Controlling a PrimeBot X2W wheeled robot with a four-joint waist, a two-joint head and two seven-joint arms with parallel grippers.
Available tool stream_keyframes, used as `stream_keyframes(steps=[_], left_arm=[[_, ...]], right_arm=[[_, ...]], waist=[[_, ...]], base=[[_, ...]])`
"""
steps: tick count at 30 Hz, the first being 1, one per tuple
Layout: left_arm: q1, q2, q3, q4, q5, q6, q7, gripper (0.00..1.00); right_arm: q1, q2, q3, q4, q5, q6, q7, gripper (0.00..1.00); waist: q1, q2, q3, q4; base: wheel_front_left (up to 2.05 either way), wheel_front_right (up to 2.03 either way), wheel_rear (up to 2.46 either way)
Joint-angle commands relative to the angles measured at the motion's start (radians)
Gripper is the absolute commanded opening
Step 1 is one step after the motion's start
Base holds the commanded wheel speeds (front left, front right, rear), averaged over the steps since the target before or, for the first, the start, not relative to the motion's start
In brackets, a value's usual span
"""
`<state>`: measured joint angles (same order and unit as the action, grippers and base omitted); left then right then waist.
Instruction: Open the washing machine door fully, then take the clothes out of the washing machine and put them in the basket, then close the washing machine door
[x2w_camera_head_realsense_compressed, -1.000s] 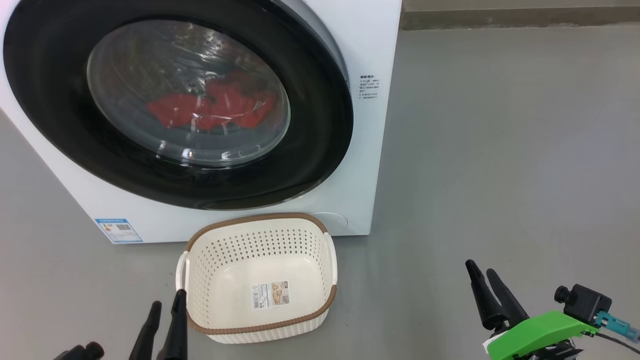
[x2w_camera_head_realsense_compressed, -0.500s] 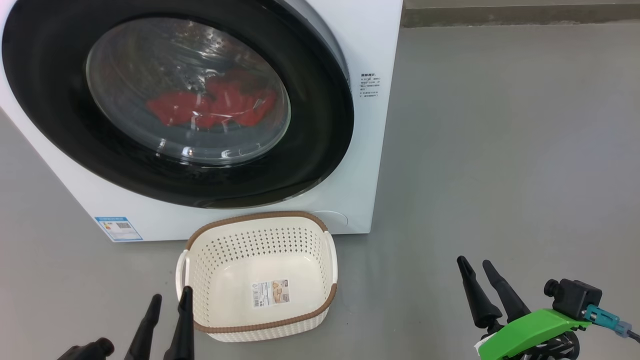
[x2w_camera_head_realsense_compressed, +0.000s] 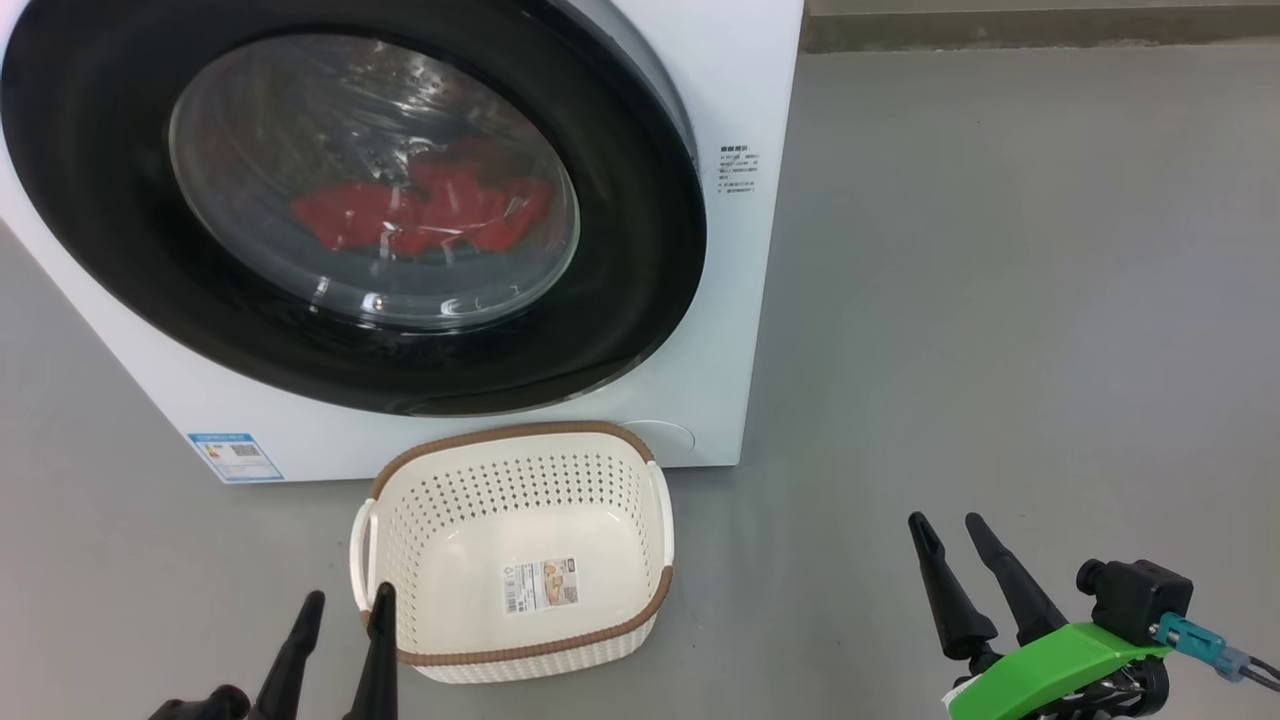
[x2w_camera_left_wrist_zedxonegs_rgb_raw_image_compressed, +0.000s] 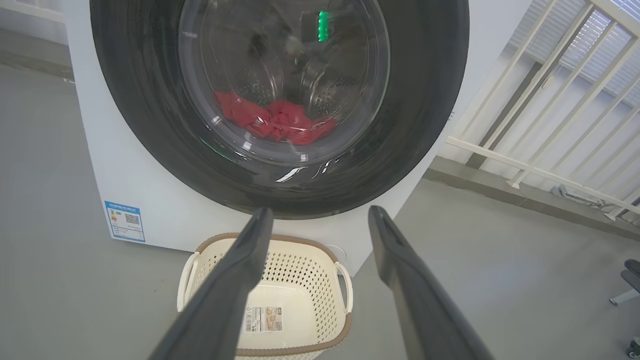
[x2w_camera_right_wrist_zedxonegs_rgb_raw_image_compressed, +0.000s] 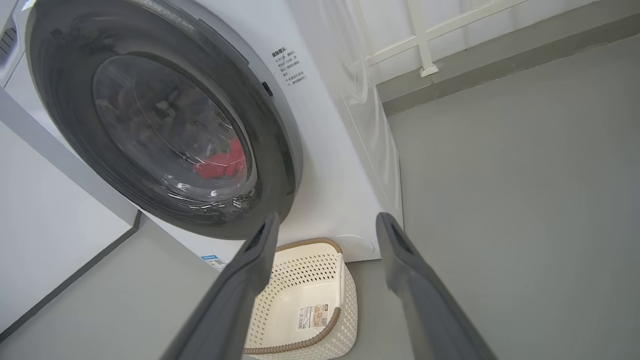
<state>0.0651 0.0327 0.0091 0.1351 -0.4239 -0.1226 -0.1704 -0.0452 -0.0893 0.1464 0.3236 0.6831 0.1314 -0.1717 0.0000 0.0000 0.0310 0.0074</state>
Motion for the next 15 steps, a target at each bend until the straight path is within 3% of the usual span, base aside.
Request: stream_keyframes(steps=[1, 15], left_arm=[[-0.006, 0.013, 0.022, -0.034, 0.038, -0.001, -0.018, 1.0], [0.002, 0.016, 0.019, -0.036, 0.206, -0.002, -0.063, 1.0]], right_arm=[[-0.033, -0.012, 0.025, -0.027, -0.03, -0.001, -0.017, 1.0], [-0.032, -0.018, 0.033, -0.024, -0.172, -0.001, -0.062, 1.0]], waist=[[0.0, 0.0, 0.001, -0.001], [0.0, 0.0, 0.011, -0.002]], base=[[0.0, 0.0, 0.0], [0.0, 0.0, 0.0]])
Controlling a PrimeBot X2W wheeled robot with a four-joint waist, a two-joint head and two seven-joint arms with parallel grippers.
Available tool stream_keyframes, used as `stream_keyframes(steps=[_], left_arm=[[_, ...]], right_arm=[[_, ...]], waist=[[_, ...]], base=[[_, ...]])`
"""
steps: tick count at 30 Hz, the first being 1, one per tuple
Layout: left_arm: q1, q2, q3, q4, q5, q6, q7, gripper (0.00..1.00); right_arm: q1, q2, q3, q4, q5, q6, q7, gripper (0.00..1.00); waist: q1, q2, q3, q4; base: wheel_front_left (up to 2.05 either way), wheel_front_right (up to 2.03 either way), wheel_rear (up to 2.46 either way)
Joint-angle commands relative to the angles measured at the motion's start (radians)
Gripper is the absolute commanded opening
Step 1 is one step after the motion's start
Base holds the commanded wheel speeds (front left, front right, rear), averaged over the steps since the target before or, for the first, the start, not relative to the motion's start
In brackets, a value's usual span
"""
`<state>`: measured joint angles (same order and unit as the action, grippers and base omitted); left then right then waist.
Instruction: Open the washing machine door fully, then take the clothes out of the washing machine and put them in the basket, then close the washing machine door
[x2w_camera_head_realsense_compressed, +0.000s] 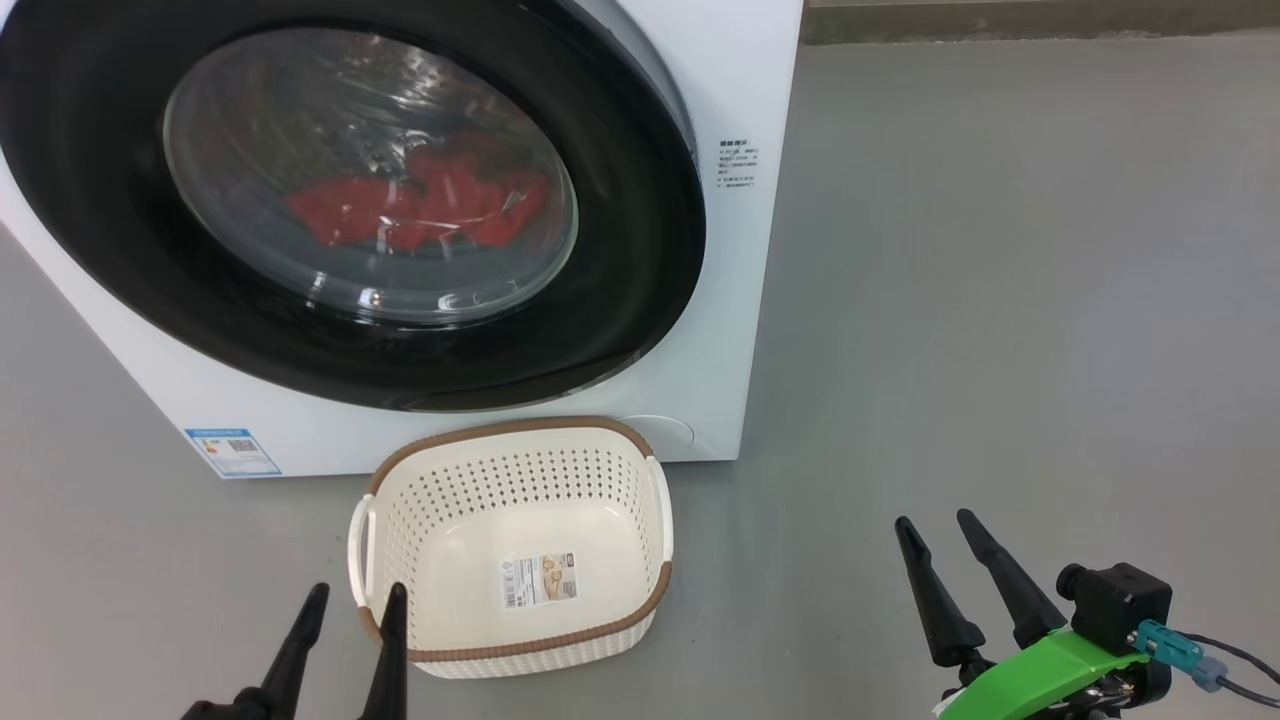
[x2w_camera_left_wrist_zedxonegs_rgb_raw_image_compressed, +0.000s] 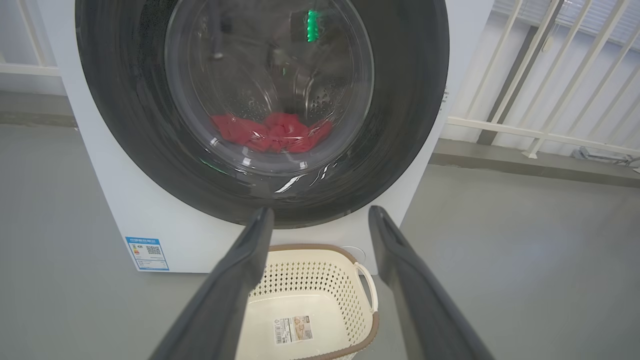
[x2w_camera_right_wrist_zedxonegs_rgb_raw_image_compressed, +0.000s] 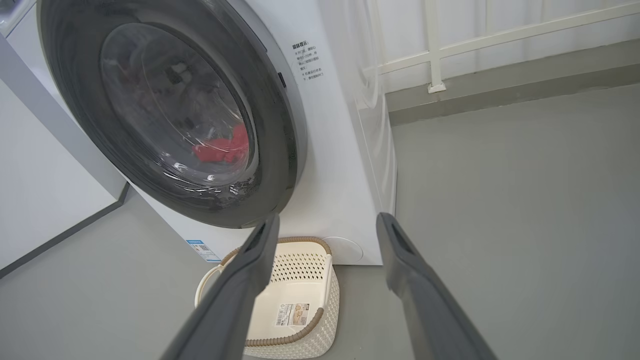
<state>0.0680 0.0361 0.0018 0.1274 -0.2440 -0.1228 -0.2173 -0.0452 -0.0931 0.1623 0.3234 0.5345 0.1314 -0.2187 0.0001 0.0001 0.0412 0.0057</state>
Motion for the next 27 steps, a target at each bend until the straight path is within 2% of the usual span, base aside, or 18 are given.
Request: stream_keyframes(steps=[1, 11, 27], left_arm=[[-0.001, 0.013, 0.026, -0.027, 0.036, -0.002, -0.019, 1.0], [0.001, 0.014, 0.034, -0.019, 0.106, -0.001, -0.044, 1.0], [-0.002, 0.014, 0.042, 0.012, 0.06, -0.001, -0.044, 1.0]], right_arm=[[-0.032, -0.014, 0.015, -0.024, -0.032, -0.001, -0.018, 1.0], [-0.021, -0.007, -0.02, -0.018, -0.113, -0.001, -0.043, 1.0], [0.018, 0.008, -0.067, 0.0, -0.117, -0.001, -0.043, 1.0]], waist=[[0.0, -0.0001, 0.002, 0.0], [0.0, -0.0001, 0.011, -0.001], [0.0, -0.0001, 0.014, 0.0]], base=[[0.0, 0.0, 0.0], [0.0, 0.0, 0.0], [0.0, 0.0, 0.0]])
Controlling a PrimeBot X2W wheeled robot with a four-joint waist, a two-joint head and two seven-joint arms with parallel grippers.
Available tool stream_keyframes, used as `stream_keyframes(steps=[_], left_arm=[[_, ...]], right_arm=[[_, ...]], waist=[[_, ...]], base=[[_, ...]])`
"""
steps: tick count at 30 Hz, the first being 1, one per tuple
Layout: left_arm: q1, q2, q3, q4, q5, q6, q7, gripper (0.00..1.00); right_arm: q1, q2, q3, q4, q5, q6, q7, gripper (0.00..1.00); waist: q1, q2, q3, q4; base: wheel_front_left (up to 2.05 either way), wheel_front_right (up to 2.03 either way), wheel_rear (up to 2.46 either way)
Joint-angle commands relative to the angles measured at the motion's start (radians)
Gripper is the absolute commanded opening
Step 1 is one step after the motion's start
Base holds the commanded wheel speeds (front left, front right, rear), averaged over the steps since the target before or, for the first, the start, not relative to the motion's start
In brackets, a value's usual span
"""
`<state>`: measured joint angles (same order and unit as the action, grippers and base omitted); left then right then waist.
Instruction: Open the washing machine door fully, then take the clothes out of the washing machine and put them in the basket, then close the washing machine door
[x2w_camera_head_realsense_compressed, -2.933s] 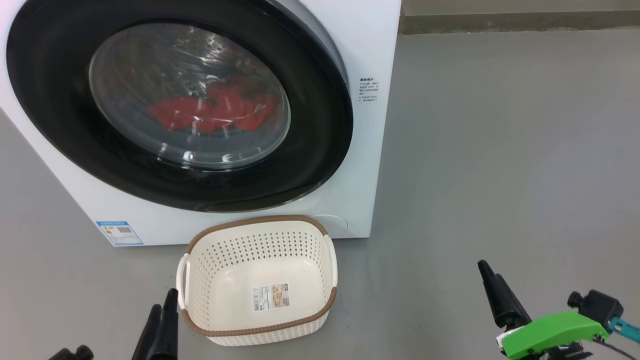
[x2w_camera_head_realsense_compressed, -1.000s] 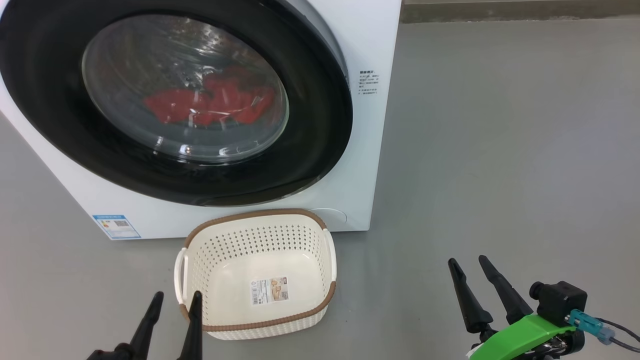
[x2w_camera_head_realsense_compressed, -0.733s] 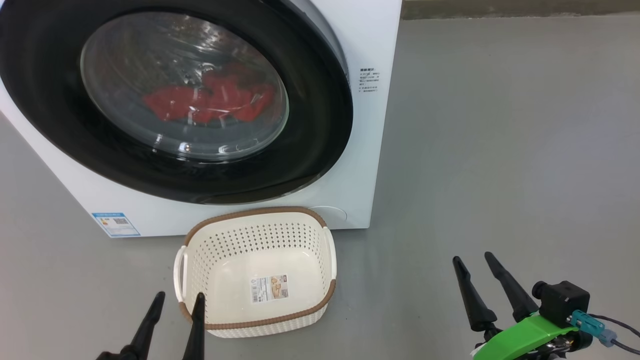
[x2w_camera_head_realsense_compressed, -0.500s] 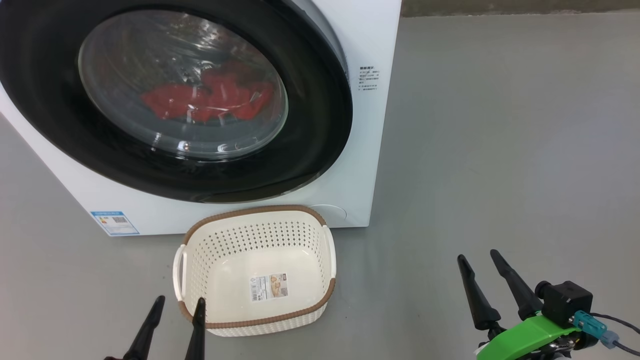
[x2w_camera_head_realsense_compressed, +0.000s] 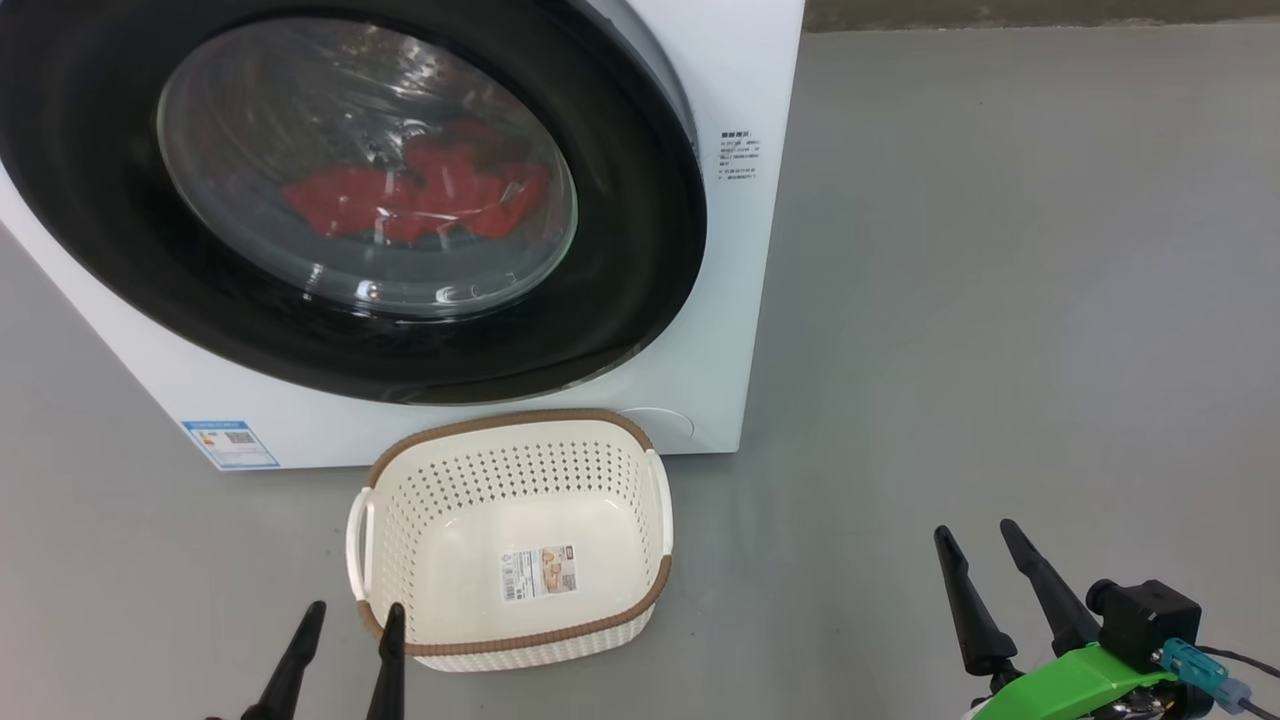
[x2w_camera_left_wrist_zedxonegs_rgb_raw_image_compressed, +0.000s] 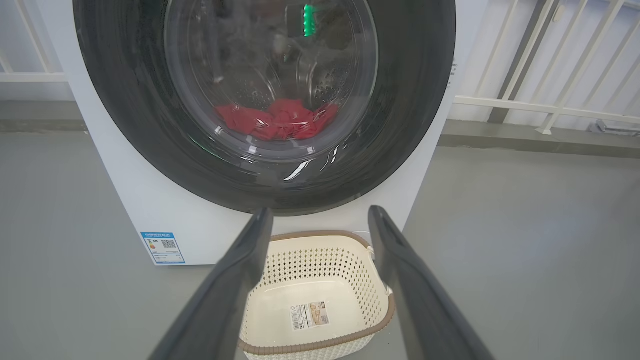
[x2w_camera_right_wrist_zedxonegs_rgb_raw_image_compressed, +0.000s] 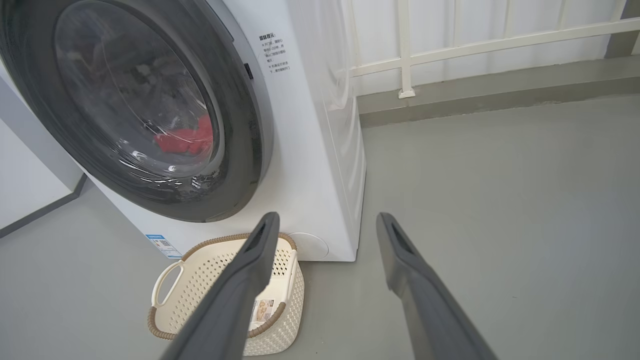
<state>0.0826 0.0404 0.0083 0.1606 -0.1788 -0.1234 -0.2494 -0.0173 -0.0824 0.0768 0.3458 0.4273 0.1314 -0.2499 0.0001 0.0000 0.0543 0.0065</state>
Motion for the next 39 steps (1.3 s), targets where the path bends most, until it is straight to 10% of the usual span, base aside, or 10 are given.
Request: stream_keyframes(steps=[1, 13, 14, 15, 27, 39], left_arm=[[-0.017, 0.01, 0.036, -0.021, -0.006, -0.001, -0.012, 1.0], [-0.021, 0.01, 0.032, -0.025, -0.003, -0.001, -0.012, 1.0], [-0.021, 0.01, 0.031, -0.025, -0.003, -0.001, -0.012, 1.0], [-0.021, 0.01, 0.03, -0.026, -0.003, -0.001, -0.012, 1.0], [-0.047, 0.01, 0.01, -0.027, -0.005, 0.001, -0.012, 1.0], [-0.111, 0.01, -0.045, -0.025, -0.025, 0.008, -0.012, 1.0]], right_arm=[[-0.009, -0.002, 0.017, -0.022, -0.011, -0.001, -0.012, 1.0], [-0.014, 0.004, 0.017, -0.023, -0.015, -0.001, -0.012, 1.0], [-0.014, 0.005, 0.023, -0.019, -0.011, -0.001, -0.012, 0.38], [-0.018, 0.006, 0.026, -0.018, -0.007, -0.001, -0.012, 0.0], [-0.128, 0.016, 0.052, -0.052, 0.119, -0.001, -0.012, 0.0], [-0.371, 0.025, 0.06, -0.117, 0.477, -0.001, -0.012, 0.0]], waist=[[0.0, 0.0, 0.001, -0.001], [0.0, 0.0, 0.004, -0.002], [0.0, 0.0, 0.004, -0.001], [0.0, 0.0, 0.006, 0.0], [0.0, 0.0, 0.043, 0.021], [0.0, 0.0, 0.133, 0.091]], base=[[0.0, 0.0, 0.0], [0.0, 0.0, 0.0], [0.0, 0.0, 0.0], [0.0, 0.0, 0.0], [0.0, 0.0, 0.0], [0.0, 0.0, 0.0]])
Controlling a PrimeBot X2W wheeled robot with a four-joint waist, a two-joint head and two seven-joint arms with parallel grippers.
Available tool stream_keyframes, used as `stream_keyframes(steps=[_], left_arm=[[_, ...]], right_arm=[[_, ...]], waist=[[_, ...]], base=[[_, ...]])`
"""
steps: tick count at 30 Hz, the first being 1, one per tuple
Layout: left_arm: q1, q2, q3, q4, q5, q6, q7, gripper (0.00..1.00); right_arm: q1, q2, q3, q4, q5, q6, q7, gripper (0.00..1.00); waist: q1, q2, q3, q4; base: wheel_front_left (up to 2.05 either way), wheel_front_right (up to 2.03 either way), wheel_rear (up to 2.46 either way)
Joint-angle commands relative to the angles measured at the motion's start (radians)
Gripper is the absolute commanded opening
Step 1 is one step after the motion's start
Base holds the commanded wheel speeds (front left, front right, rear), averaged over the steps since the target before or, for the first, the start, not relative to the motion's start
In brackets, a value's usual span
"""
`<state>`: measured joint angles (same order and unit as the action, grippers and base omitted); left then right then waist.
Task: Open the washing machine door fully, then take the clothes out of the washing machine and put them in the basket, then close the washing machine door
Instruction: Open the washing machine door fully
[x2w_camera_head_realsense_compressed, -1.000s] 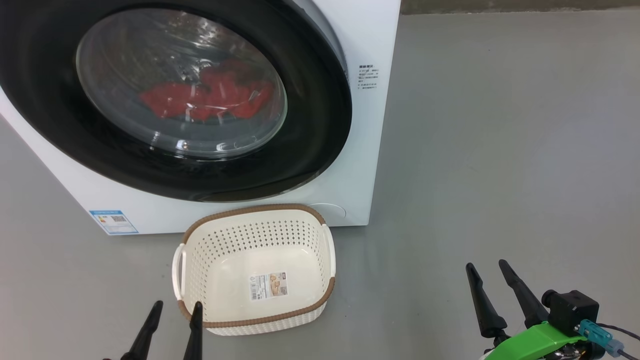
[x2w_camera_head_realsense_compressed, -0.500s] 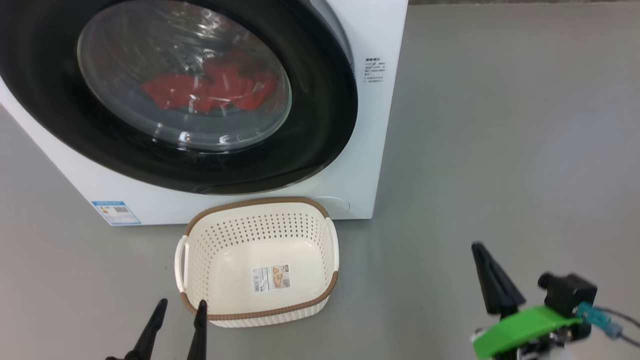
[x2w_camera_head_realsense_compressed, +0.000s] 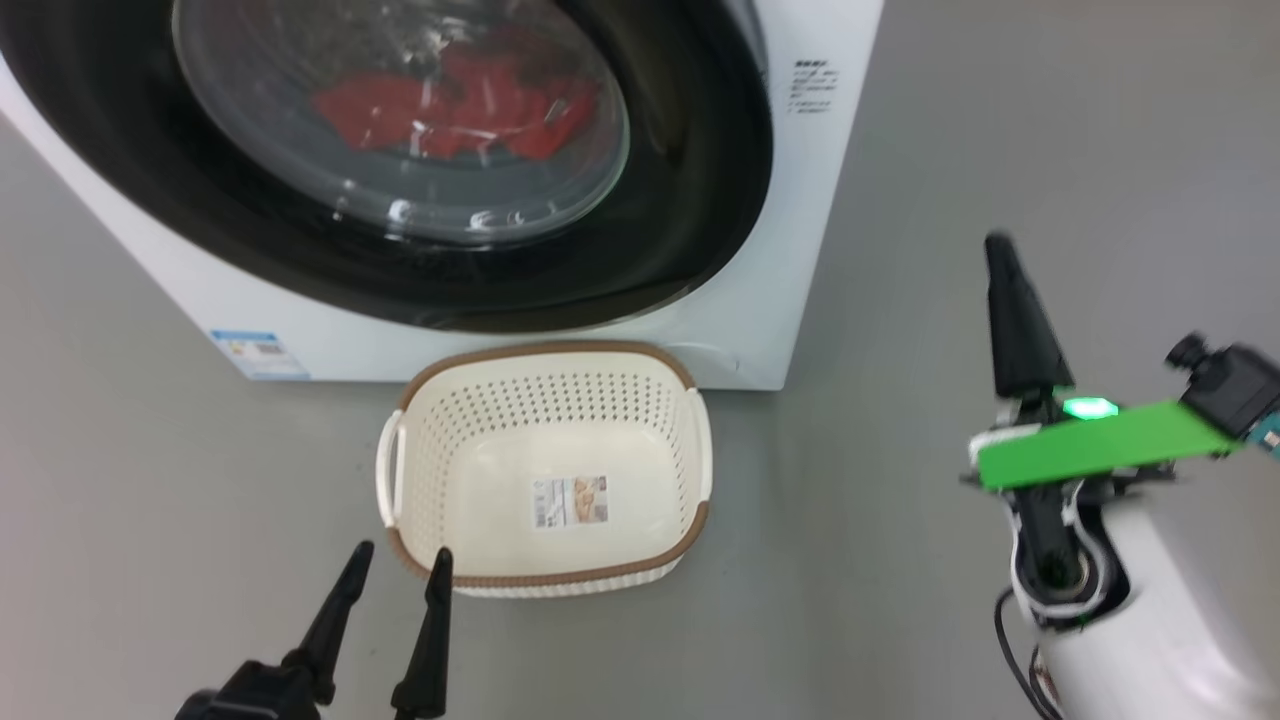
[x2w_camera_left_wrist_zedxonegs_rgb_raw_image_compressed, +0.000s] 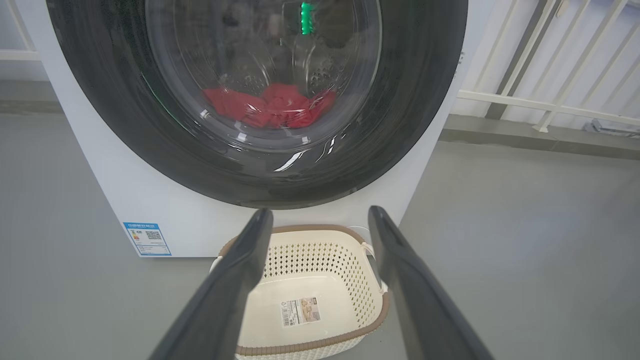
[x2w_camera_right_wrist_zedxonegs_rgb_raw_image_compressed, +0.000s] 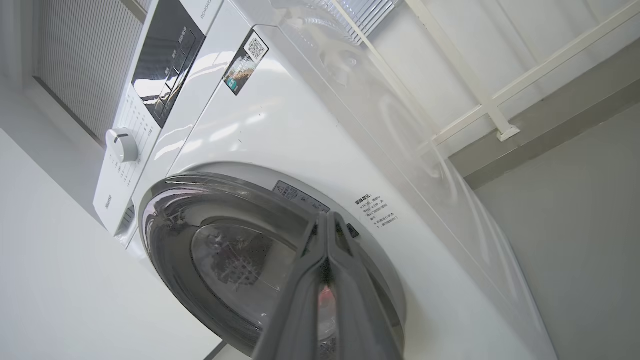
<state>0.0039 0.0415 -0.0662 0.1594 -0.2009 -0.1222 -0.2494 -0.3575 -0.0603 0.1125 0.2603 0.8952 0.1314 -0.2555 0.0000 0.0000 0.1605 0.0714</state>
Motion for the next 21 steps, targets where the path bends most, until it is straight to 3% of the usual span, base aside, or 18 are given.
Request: stream_keyframes(steps=[1, 10, 15, 21], left_arm=[[-0.039, 0.009, 0.025, -0.023, -0.006, 0.008, -0.012, 1.0], [-0.095, 0.009, -0.018, -0.012, -0.03, 0.013, -0.012, 1.0], [-0.121, 0.009, -0.036, -0.01, -0.044, 0.018, -0.012, 1.0], [-0.151, 0.009, -0.062, -0.008, -0.062, 0.024, -0.012, 1.0]], right_arm=[[-0.048, 0.002, 0.029, -0.039, 0.057, -0.001, -0.006, 0.0], [-0.186, -0.099, 0.097, -0.084, 0.503, -0.001, 0.03, 0.0], [-0.253, -0.133, 0.067, -0.109, 0.71, -0.001, 0.172, 0.0], [-0.334, -0.144, -0.025, -0.054, 0.878, -0.001, 0.392, 0.0]], waist=[[0.0, 0.0, 0.037, 0.034], [0.0, 0.0, 0.112, 0.102], [0.0, 0.0, 0.149, 0.131], [0.0, 0.0, 0.188, 0.159]], base=[[0.0, 0.0, 0.0], [0.0, 0.0, 0.0], [0.0, 0.0, 0.0], [0.0, 0.0, 0.0]])
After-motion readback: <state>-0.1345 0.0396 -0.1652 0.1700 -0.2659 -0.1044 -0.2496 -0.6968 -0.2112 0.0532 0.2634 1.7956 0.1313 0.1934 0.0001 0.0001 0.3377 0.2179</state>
